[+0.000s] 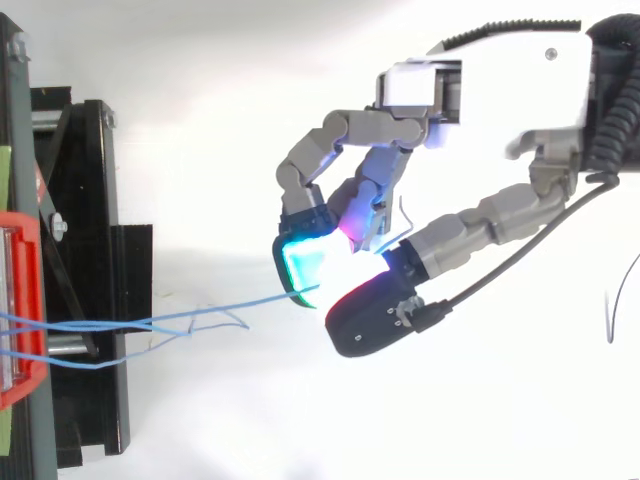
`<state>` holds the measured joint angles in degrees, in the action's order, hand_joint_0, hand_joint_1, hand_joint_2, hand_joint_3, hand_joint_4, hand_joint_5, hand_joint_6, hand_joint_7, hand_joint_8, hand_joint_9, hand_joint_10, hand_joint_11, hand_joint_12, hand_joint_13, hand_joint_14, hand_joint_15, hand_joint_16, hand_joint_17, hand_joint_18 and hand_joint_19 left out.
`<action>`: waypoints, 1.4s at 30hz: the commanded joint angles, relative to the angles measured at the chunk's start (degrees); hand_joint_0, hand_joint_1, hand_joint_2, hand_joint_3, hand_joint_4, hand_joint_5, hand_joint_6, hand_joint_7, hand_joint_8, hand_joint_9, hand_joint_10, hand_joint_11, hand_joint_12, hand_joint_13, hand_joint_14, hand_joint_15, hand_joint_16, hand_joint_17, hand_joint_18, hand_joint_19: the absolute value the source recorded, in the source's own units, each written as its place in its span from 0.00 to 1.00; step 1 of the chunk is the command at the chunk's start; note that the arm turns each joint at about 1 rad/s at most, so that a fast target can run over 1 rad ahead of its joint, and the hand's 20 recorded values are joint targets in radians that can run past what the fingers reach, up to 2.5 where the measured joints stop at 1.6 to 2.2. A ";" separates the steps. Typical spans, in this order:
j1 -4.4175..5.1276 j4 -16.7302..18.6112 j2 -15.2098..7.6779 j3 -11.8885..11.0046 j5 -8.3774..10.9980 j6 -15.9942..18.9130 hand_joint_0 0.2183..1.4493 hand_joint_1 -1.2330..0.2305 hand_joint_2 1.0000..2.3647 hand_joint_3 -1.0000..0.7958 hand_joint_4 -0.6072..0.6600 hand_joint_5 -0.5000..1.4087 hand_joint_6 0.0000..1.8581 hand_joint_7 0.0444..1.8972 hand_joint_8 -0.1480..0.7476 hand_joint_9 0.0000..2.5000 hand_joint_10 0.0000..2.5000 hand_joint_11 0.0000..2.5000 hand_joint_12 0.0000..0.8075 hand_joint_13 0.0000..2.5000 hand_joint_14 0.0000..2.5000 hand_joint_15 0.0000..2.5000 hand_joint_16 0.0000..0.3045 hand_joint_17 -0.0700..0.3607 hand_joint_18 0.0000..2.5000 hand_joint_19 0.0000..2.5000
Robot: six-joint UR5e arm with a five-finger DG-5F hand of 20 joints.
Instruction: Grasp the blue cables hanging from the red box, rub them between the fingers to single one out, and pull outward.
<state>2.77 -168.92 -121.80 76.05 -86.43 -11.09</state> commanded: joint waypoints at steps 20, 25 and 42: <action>0.40 0.26 0.16 0.15 -0.05 0.10 0.31 0.29 0.01 0.52 0.66 0.22 0.49 0.67 0.62 0.44 0.00 0.29 0.56 0.35 0.01 0.18 0.21 0.50 0.42 0.21; 0.40 0.26 0.16 0.15 -0.05 0.10 0.31 0.29 0.01 0.52 0.66 0.22 0.49 0.67 0.62 0.44 0.01 0.29 0.56 0.35 0.00 0.18 0.21 0.50 0.42 0.21; 0.40 0.26 0.07 0.15 -0.05 0.10 0.31 0.29 0.01 0.52 0.66 0.22 0.49 0.66 0.62 0.44 0.01 0.29 0.56 0.34 0.01 0.18 0.21 0.50 0.41 0.21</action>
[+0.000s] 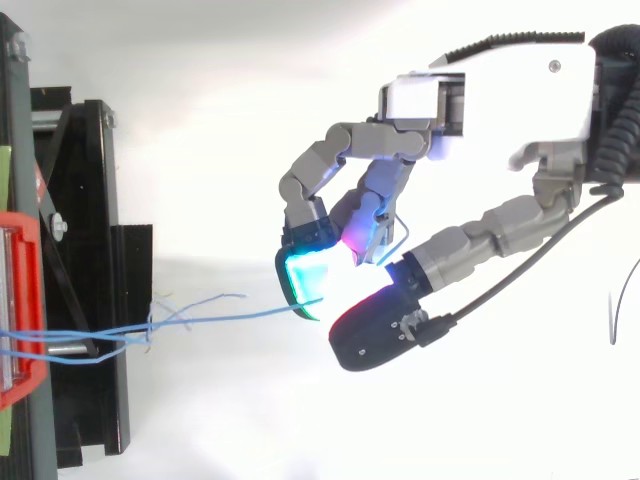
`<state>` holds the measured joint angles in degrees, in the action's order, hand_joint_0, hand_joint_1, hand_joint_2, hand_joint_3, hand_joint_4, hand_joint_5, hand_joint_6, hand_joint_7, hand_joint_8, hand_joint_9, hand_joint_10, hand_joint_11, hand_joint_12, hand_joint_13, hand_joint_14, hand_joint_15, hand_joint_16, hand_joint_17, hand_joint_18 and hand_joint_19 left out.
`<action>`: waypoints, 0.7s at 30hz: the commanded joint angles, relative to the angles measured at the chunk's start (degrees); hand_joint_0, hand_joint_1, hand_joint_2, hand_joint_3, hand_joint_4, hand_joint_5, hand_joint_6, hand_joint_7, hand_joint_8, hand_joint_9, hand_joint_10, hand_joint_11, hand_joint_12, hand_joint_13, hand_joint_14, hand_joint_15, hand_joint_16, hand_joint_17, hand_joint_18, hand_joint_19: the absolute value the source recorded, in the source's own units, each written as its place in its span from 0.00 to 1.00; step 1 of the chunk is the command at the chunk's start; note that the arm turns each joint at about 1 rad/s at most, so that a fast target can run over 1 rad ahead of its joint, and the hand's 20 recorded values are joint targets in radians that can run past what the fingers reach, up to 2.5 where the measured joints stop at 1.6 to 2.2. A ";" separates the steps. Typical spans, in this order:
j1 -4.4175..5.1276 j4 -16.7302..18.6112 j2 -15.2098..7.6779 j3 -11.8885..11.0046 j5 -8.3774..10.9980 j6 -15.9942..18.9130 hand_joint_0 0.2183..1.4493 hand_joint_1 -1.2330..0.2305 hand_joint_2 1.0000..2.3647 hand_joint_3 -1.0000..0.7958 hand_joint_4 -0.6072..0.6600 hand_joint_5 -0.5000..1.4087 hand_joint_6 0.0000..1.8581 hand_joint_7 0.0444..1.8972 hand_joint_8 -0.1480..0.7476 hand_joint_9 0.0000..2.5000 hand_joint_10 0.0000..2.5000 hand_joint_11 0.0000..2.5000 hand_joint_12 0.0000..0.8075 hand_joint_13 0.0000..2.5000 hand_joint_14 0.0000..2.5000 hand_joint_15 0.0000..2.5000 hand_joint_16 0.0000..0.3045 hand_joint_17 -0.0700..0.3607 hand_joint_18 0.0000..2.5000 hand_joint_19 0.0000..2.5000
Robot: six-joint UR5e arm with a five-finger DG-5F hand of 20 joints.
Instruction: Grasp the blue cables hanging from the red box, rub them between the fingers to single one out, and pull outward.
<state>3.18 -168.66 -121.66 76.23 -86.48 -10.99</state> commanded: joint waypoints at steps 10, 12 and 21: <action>-0.10 -0.09 0.02 -0.03 0.00 0.00 0.31 0.29 0.01 0.51 0.66 0.22 0.49 0.65 0.61 0.44 0.01 0.29 0.56 0.35 0.01 0.18 0.21 0.50 0.41 0.20; -0.19 0.00 0.02 -0.03 0.00 0.00 0.31 0.29 0.01 0.51 0.65 0.22 0.49 0.65 0.61 0.44 0.01 0.29 0.56 0.35 0.01 0.18 0.21 0.50 0.41 0.20; -0.10 0.00 0.02 0.06 0.09 0.00 0.31 0.29 0.01 0.50 0.66 0.22 0.49 0.65 0.61 0.44 0.01 0.29 0.56 0.35 0.01 0.19 0.21 0.50 0.40 0.20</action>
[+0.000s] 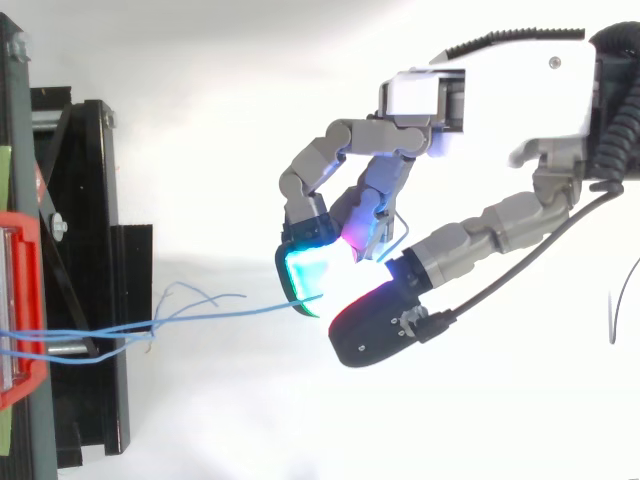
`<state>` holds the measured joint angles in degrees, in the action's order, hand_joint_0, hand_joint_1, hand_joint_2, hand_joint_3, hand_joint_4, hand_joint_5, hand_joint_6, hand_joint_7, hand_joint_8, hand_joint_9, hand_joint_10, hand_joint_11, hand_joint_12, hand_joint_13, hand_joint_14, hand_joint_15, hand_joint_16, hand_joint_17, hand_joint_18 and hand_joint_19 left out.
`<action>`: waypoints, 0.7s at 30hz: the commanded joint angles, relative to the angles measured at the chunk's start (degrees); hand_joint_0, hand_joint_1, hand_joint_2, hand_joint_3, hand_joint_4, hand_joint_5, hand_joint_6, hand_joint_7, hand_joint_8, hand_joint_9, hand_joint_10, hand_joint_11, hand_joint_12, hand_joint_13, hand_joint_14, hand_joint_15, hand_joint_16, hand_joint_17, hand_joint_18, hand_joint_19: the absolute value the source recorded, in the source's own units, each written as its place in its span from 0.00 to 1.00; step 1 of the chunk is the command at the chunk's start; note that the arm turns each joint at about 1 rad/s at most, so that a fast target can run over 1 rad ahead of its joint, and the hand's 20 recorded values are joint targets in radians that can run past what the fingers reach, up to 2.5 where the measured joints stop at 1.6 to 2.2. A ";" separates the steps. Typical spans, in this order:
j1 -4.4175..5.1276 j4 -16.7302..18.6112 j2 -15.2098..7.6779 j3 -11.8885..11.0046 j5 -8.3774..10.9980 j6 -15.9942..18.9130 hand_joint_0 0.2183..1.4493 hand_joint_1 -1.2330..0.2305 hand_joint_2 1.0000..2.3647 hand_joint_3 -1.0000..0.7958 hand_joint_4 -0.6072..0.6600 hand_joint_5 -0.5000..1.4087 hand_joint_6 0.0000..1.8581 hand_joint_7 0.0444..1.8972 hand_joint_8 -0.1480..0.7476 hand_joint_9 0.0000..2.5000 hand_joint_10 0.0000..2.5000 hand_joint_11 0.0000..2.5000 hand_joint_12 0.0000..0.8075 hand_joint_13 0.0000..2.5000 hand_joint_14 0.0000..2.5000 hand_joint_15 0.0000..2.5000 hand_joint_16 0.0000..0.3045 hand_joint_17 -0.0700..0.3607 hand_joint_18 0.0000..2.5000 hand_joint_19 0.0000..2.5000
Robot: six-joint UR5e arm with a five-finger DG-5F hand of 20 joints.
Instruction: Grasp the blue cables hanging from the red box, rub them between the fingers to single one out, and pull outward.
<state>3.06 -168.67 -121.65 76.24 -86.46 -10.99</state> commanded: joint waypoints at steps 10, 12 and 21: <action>0.02 0.01 0.01 -0.04 -0.03 0.00 0.31 0.30 0.01 0.50 0.66 0.22 0.49 0.66 0.61 0.45 0.01 0.30 0.57 0.35 0.01 0.18 0.21 0.50 0.40 0.21; 0.02 0.01 0.01 0.05 0.06 0.00 0.31 0.30 0.01 0.50 0.66 0.22 0.49 0.66 0.61 0.45 0.01 0.29 0.57 0.35 0.01 0.18 0.21 0.50 0.40 0.21; -0.07 0.01 0.01 0.05 0.06 0.00 0.31 0.30 0.01 0.51 0.66 0.22 0.49 0.66 0.62 0.45 0.01 0.30 0.57 0.35 0.01 0.19 0.21 0.50 0.40 0.20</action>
